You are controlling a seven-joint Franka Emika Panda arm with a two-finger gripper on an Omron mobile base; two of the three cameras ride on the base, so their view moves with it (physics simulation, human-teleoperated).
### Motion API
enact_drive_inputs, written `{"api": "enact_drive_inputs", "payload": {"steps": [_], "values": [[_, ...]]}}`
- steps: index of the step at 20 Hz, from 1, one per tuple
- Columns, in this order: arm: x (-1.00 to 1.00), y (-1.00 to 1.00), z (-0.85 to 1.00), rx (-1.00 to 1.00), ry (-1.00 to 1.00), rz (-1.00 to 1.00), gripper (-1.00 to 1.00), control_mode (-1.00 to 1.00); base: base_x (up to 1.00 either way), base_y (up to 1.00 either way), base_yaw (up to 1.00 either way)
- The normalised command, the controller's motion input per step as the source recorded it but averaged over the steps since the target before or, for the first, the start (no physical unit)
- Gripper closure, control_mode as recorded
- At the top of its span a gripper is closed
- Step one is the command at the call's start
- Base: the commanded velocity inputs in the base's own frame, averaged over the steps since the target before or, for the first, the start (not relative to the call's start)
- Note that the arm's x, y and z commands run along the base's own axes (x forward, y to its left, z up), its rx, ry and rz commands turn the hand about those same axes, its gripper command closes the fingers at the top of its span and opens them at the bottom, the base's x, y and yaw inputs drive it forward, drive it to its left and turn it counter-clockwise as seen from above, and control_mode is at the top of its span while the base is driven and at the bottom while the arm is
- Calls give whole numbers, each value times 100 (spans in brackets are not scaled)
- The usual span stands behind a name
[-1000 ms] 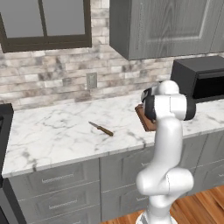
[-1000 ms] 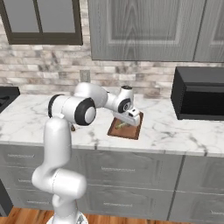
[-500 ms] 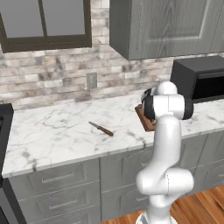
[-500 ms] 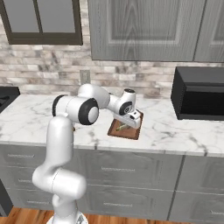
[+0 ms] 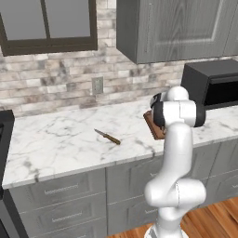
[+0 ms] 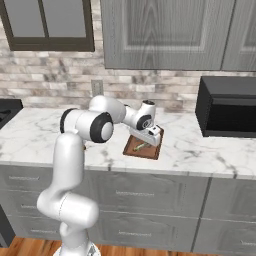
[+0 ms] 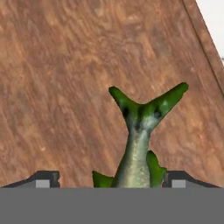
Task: Retrieve the fish from the fridge and place it on the cutting board.
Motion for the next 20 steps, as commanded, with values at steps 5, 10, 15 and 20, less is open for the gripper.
{"api": "enact_drive_inputs", "payload": {"steps": [5,10,15,20], "values": [[-30,0,26,0,2,0,-100,-100,0,0,0],[-62,1,15,0,-6,0,-100,-100,0,0,0],[-85,2,18,0,-18,0,-100,-100,0,0,0],[-96,23,72,0,-18,0,-100,-100,0,0,0]]}}
